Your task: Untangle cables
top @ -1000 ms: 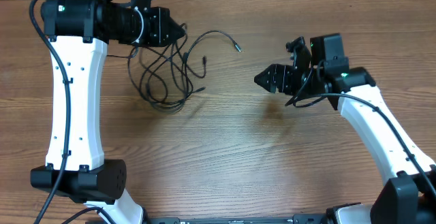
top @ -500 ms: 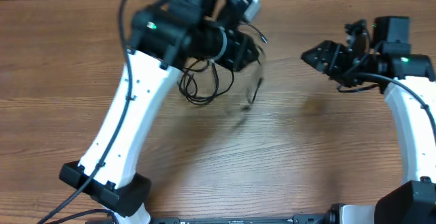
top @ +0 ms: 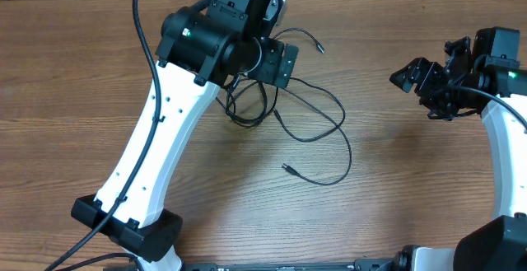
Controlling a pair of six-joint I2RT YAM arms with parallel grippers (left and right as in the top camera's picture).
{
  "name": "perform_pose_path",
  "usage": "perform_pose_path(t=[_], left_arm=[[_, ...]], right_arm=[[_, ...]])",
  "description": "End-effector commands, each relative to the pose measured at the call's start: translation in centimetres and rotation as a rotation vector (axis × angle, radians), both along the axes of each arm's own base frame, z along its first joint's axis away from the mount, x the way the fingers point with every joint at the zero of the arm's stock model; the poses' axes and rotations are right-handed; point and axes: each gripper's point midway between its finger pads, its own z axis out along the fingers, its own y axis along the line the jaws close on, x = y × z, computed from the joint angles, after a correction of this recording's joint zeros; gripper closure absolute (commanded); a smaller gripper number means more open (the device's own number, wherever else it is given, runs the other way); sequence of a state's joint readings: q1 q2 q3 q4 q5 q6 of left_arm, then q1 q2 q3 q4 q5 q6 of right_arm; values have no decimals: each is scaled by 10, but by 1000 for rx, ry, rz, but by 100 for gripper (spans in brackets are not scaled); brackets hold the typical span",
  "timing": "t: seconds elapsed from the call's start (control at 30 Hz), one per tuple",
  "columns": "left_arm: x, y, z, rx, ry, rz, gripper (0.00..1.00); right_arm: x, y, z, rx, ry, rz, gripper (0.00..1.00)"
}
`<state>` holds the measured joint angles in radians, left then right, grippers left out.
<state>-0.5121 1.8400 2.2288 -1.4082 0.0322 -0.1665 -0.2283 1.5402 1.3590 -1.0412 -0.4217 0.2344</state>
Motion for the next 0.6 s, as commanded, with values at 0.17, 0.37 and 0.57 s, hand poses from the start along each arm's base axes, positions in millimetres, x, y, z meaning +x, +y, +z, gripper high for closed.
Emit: perform_pose_path(t=[0.17,0.37,0.57], left_arm=[[25,18,-53,74,111,110,21],[44,24,-111,177,208,44,31],[53,26,-171,181,354,-11,40]], right_arm=[[0,-3,13,-37,-40,16,10],[-1,-3,13,-38,-35,15,8],[-2,-3,12,-39,-30,17,7]])
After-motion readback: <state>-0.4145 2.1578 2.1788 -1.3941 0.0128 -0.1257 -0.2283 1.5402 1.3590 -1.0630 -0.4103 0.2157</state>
